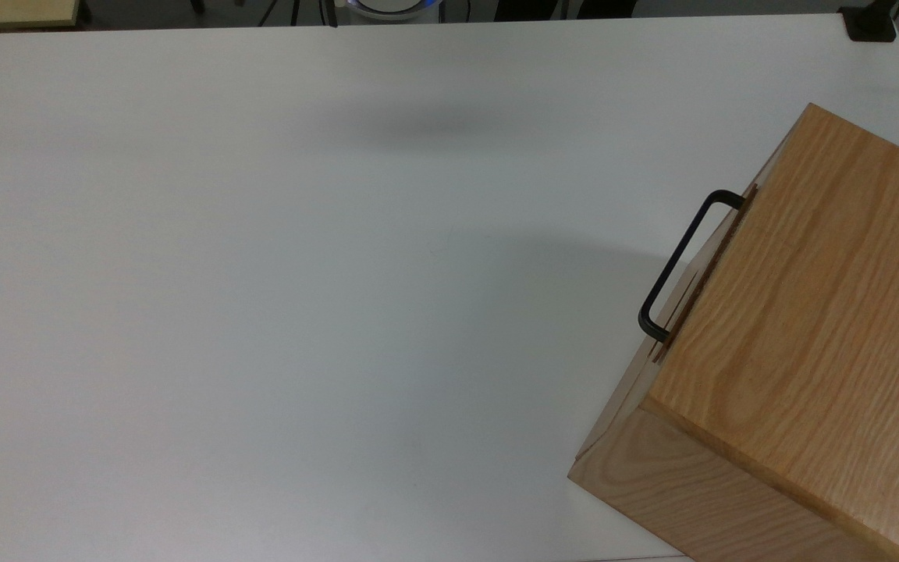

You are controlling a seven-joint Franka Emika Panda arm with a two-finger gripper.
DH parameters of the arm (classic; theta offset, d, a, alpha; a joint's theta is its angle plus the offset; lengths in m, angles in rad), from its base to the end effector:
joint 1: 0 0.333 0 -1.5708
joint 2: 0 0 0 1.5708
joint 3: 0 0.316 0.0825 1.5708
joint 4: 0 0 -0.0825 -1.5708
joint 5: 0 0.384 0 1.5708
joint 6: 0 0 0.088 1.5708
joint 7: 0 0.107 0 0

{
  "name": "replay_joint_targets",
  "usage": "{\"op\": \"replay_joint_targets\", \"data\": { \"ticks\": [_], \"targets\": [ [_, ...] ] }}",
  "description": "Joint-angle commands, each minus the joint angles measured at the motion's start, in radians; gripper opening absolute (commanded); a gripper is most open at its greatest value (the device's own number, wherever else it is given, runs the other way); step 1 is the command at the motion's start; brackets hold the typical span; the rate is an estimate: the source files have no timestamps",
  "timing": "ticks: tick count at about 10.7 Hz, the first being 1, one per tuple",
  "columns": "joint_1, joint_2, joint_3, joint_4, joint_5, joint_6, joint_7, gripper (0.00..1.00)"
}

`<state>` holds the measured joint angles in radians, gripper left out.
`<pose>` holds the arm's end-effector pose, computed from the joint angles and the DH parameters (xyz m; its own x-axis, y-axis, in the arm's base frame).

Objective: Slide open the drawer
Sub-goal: 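Move the gripper toward the black handle of the upper drawer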

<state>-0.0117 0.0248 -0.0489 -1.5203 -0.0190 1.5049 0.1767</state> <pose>0.5546 -0.0354 0.6288 0.9710 -0.2363 -0.0360 -0.2354 -0.9715 0.0269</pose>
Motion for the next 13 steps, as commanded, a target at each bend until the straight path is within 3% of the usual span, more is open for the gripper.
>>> {"op": "replay_joint_targets", "data": {
  "ticks": [1,3,4,13],
  "targets": [
    [0.01,0.053,0.004,0.015,0.133,0.075,0.185,1.0],
    [0.019,0.067,0.015,0.014,0.262,0.194,0.256,1.0],
    [0.051,0.087,0.015,0.014,0.286,0.228,0.291,1.0],
    [0.285,0.221,0.015,0.014,0.298,0.705,0.582,1.0]
  ]
}}
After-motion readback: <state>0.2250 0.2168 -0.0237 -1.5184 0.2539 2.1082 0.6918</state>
